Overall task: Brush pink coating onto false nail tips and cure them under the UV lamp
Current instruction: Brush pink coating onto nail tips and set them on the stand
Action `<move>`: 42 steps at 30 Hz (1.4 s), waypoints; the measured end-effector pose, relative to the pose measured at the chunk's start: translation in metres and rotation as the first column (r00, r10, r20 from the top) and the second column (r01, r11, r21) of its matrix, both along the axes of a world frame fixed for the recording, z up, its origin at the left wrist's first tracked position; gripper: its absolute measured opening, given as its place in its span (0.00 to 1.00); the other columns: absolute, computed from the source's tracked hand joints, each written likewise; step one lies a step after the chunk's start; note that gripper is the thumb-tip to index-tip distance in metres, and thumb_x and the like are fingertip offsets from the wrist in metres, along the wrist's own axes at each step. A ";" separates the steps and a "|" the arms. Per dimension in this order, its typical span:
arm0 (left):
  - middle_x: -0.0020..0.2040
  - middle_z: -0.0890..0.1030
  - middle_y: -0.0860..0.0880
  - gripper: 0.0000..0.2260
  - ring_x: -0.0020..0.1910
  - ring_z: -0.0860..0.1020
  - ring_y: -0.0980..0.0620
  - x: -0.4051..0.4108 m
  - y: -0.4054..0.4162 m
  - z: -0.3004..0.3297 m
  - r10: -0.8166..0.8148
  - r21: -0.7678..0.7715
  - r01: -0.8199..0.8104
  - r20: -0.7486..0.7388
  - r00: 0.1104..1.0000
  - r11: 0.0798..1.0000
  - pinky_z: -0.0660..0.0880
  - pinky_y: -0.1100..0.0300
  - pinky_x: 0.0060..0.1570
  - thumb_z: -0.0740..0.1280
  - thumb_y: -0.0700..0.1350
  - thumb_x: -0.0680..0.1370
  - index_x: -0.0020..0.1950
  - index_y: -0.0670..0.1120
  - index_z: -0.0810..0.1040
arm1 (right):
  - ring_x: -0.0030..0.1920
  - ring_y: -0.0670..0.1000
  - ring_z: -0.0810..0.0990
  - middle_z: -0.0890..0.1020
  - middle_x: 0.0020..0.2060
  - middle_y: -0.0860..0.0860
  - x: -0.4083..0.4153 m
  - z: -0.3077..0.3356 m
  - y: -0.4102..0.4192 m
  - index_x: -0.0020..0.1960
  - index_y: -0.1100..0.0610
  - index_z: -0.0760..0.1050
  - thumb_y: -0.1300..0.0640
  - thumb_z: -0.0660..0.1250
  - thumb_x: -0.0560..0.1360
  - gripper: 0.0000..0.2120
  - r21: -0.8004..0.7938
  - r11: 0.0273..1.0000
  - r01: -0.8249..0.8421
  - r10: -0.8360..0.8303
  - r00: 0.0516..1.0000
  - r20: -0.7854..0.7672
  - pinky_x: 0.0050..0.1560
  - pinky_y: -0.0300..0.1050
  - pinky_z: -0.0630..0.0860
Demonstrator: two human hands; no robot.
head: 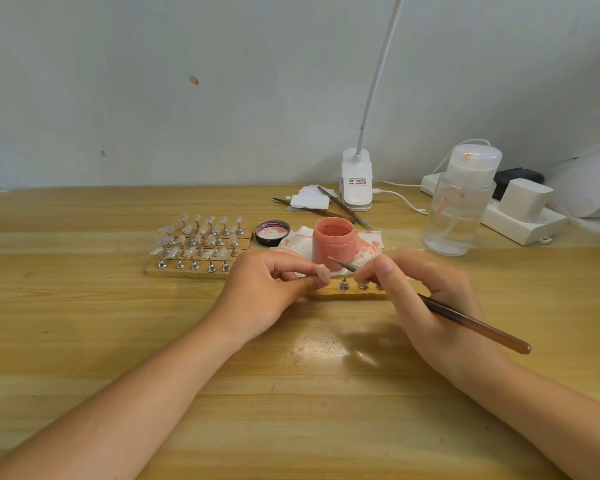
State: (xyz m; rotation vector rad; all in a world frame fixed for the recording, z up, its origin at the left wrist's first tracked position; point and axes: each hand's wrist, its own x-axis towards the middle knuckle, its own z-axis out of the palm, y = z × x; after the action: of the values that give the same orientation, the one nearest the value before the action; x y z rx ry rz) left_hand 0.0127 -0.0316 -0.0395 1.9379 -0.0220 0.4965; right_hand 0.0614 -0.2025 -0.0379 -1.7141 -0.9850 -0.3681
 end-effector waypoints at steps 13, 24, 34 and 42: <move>0.38 0.83 0.42 0.03 0.34 0.71 0.49 0.000 0.000 -0.001 -0.023 -0.027 0.022 -0.011 1.000 0.999 0.69 0.62 0.35 0.73 0.43 0.64 0.36 0.48 0.83 | 0.38 0.42 0.78 0.80 0.32 0.41 -0.001 -0.002 -0.001 0.36 0.53 0.80 0.46 0.57 0.74 0.18 -0.010 0.999 -0.037 0.036 0.996 -0.077 0.42 0.32 0.69; 0.38 0.83 0.49 0.05 0.34 0.72 0.47 0.002 0.002 -0.004 -0.024 -0.010 0.024 -0.017 1.000 1.000 0.69 0.65 0.35 0.72 0.35 0.67 0.36 0.44 0.83 | 0.37 0.44 0.80 0.81 0.31 0.44 -0.001 -0.003 -0.003 0.34 0.54 0.80 0.46 0.56 0.75 0.20 0.008 0.998 -0.067 0.068 0.992 -0.109 0.42 0.39 0.73; 0.39 0.82 0.42 0.06 0.33 0.71 0.44 0.002 0.002 -0.004 -0.024 0.030 0.025 -0.004 1.000 0.999 0.67 0.68 0.34 0.72 0.33 0.67 0.39 0.43 0.84 | 0.38 0.43 0.79 0.80 0.31 0.43 -0.001 -0.004 -0.002 0.34 0.55 0.80 0.47 0.56 0.75 0.20 0.001 0.999 -0.048 0.048 0.998 -0.046 0.42 0.37 0.72; 0.39 0.81 0.38 0.07 0.34 0.72 0.52 0.001 0.003 -0.002 -0.011 0.061 0.012 -0.015 1.000 0.998 0.67 0.67 0.34 0.72 0.34 0.68 0.38 0.47 0.84 | 0.37 0.42 0.78 0.79 0.30 0.40 -0.001 -0.004 -0.003 0.34 0.53 0.80 0.47 0.57 0.75 0.19 -0.019 0.999 -0.045 0.044 0.999 -0.025 0.41 0.36 0.71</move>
State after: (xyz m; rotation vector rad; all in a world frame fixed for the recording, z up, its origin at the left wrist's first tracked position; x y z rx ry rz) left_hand 0.0141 -0.0290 -0.0419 1.9997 -0.0397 0.4787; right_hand 0.0603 -0.2053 -0.0414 -1.7073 -1.0100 -0.3088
